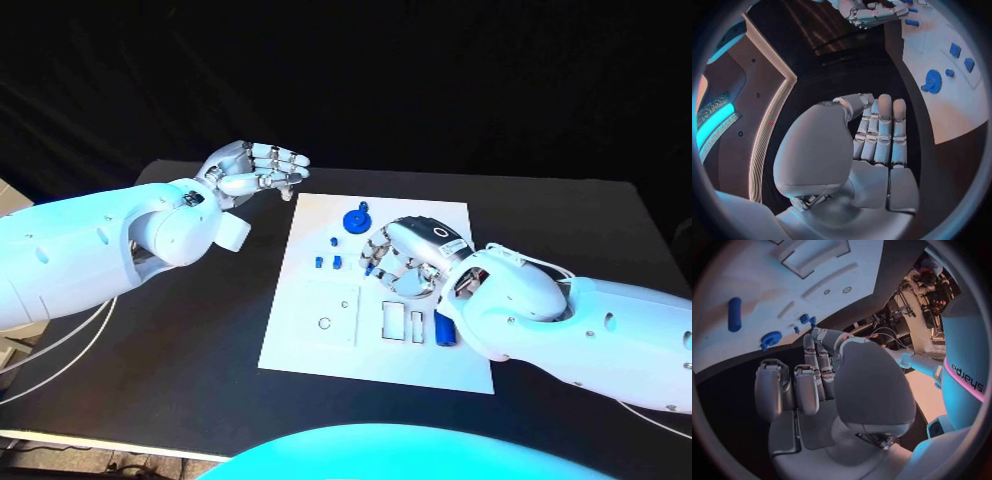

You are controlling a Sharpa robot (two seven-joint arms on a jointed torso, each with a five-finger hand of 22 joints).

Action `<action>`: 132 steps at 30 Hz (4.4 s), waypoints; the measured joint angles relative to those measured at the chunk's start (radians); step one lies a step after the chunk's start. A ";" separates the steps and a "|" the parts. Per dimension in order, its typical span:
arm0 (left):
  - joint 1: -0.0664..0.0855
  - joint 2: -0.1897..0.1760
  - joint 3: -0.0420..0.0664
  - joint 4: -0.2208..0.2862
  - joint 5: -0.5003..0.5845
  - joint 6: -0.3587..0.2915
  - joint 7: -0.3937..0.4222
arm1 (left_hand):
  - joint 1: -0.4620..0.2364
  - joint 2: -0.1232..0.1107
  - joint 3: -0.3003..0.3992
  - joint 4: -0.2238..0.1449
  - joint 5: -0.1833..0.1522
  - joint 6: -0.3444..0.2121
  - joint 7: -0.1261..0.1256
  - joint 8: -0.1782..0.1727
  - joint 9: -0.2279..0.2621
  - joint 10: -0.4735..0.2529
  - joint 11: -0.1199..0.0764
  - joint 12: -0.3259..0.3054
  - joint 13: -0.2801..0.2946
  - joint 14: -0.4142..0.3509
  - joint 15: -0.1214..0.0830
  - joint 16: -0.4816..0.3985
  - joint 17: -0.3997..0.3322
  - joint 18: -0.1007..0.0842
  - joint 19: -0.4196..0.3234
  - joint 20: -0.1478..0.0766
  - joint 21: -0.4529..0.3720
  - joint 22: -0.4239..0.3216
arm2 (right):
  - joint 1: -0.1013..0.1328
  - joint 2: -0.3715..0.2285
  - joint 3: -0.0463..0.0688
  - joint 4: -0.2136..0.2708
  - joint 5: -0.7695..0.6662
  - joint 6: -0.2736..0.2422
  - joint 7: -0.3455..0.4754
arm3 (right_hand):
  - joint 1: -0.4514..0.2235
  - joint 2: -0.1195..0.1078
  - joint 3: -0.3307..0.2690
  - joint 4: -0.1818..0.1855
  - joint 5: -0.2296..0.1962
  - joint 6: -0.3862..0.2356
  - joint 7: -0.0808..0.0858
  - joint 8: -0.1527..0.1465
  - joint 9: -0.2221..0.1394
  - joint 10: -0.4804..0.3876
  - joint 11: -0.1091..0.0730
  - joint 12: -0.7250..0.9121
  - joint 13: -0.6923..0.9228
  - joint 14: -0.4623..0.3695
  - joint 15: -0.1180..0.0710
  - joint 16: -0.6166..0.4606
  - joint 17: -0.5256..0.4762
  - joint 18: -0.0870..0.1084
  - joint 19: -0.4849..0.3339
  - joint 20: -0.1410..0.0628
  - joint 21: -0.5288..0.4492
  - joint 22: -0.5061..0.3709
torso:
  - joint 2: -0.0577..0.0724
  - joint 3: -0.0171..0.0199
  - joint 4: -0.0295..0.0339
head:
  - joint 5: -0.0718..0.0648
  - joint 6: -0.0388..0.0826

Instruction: Assemble the parts on the task board

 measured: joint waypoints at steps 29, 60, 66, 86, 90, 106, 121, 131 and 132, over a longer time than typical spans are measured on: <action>0.000 0.008 0.000 0.020 0.013 -0.001 0.000 | 0.000 0.000 0.000 -0.006 0.000 0.000 0.000 0.000 -0.002 -0.007 0.000 0.004 0.000 0.000 0.000 0.000 -0.001 0.000 0.000 0.000 0.005 0.004 | -0.074 0.142 -0.020 -0.131 -0.069 0.020 0.019 | -0.005 0.005 0.003 -0.003 -0.006 -0.002 -0.002 -0.004 0.000 0.007 -0.007 -0.005 -0.003 0.000 0.000 0.000 0.000 0.001 0.000 0.000 0.000 0.000 | 0.001 0.0013 -0.0006 | 0.063 -0.026; 0.000 0.007 0.000 0.017 0.015 0.000 -0.002 | 0.000 0.000 0.003 -0.008 0.000 0.000 0.000 0.000 -0.003 -0.007 0.000 0.004 0.000 0.000 0.000 0.001 -0.001 0.000 -0.003 0.004 0.005 0.006 | -0.077 0.132 -0.022 -0.123 -0.087 0.046 0.010 | -0.005 0.005 0.000 -0.005 -0.008 0.000 0.000 -0.004 0.001 0.036 -0.036 -0.008 -0.002 0.000 0.000 0.000 -0.001 0.001 0.000 0.000 0.000 0.000 | 0.000 0.0010 -0.0012 | 0.066 -0.031; 0.000 0.007 0.000 0.016 0.015 0.000 -0.002 | 0.000 0.000 0.003 -0.008 0.000 0.000 0.000 0.000 -0.003 -0.007 0.000 0.004 0.000 0.000 0.000 0.001 -0.002 0.000 -0.003 0.004 0.005 0.006 | -0.077 0.132 -0.022 -0.124 -0.087 0.047 0.008 | -0.010 0.000 0.000 -0.005 -0.008 0.000 0.000 -0.004 0.001 0.041 -0.041 -0.010 -0.003 0.000 0.000 0.000 -0.001 0.002 0.000 0.000 0.000 0.000 | 0.000 0.0010 -0.0012 | 0.064 -0.029; 0.000 0.007 0.000 0.014 0.016 0.000 -0.002 | 0.000 0.000 0.003 -0.008 0.000 0.000 0.000 0.000 -0.003 -0.011 0.003 0.004 0.000 0.000 0.000 0.001 -0.001 0.000 -0.003 0.004 0.009 0.007 | -0.077 0.132 -0.024 -0.124 -0.087 0.064 0.006 | -0.010 0.000 0.000 -0.005 -0.008 -0.002 -0.002 -0.007 0.002 0.043 -0.043 -0.014 -0.002 0.000 0.000 0.000 0.000 0.002 0.000 0.000 0.000 0.000 | 0.000 0.0007 -0.0012 | 0.065 -0.031; 0.000 0.007 0.000 0.014 0.016 0.000 -0.002 | 0.000 0.000 0.003 -0.008 0.000 0.000 0.000 0.000 -0.003 -0.011 0.003 0.004 0.000 0.000 0.000 0.001 -0.001 0.000 -0.003 0.004 0.009 0.007 | -0.077 0.133 -0.024 -0.125 -0.087 0.069 0.006 | -0.010 0.000 0.000 -0.005 -0.010 -0.002 -0.002 -0.007 0.002 0.045 -0.045 -0.016 -0.002 0.000 0.000 0.000 0.000 0.002 0.000 0.000 0.000 0.000 | 0.000 0.0008 -0.0013 | 0.063 -0.031; 0.000 0.007 0.000 0.014 0.016 0.000 -0.004 | 0.000 0.000 0.003 -0.008 0.000 0.000 0.000 0.000 -0.003 -0.011 0.003 0.004 0.000 0.000 0.000 0.001 -0.001 0.000 -0.003 0.004 0.008 0.007 | -0.076 0.148 -0.029 -0.140 -0.087 0.082 -0.005 | -0.101 -0.023 -0.028 0.001 -0.003 -0.086 0.032 -0.054 -0.008 -0.081 -0.012 -0.029 -0.044 0.001 0.020 -0.001 0.000 0.002 -0.001 0.017 -0.083 0.000 | 0.000 0.0008 -0.0012 | 0.063 -0.031; 0.000 0.005 0.000 0.015 0.018 0.001 -0.008 | 0.000 0.000 0.004 -0.015 0.000 0.000 0.000 0.000 -0.004 -0.014 0.000 0.009 0.000 0.000 0.000 0.001 -0.003 0.000 -0.003 0.004 0.008 0.009 | -0.077 0.109 -0.031 -0.109 -0.085 0.075 -0.010 | -0.094 -0.040 -0.050 -0.013 0.003 -0.140 0.017 -0.091 -0.016 -0.163 0.006 -0.024 -0.071 0.000 0.036 -0.021 -0.034 0.002 -0.013 0.031 -0.170 0.000 | 0.000 0.0007 -0.0019 | 0.060 -0.031; 0.000 0.002 -0.001 0.014 0.020 0.002 -0.010 | 0.000 0.000 0.004 -0.015 0.000 0.000 0.000 0.000 -0.004 -0.014 0.000 0.009 -0.001 0.000 0.000 0.001 -0.003 0.000 -0.003 0.004 0.008 0.009 | -0.035 -0.026 -0.008 -0.002 -0.064 0.057 -0.011 | -0.094 -0.040 -0.062 -0.012 0.007 -0.141 0.016 -0.091 -0.016 -0.161 0.004 -0.002 -0.071 0.000 0.036 -0.021 -0.036 0.002 -0.013 0.031 -0.170 0.000 | -0.001 0.0012 -0.0033 | 0.044 -0.021; 0.000 0.002 -0.001 0.014 0.020 0.002 -0.010 | 0.000 0.000 0.004 -0.015 0.000 0.000 0.000 0.000 -0.004 -0.014 0.000 0.009 -0.001 0.000 0.000 0.001 -0.003 0.000 -0.004 0.003 0.008 0.010 | -0.025 -0.039 -0.006 0.003 -0.056 0.058 -0.011 | -0.097 -0.042 -0.068 -0.012 0.007 -0.141 0.016 -0.095 -0.016 -0.161 0.004 -0.001 -0.071 0.000 0.036 -0.021 -0.036 0.002 -0.013 0.031 -0.170 0.000 | -0.001 0.0012 -0.0035 | 0.041 -0.019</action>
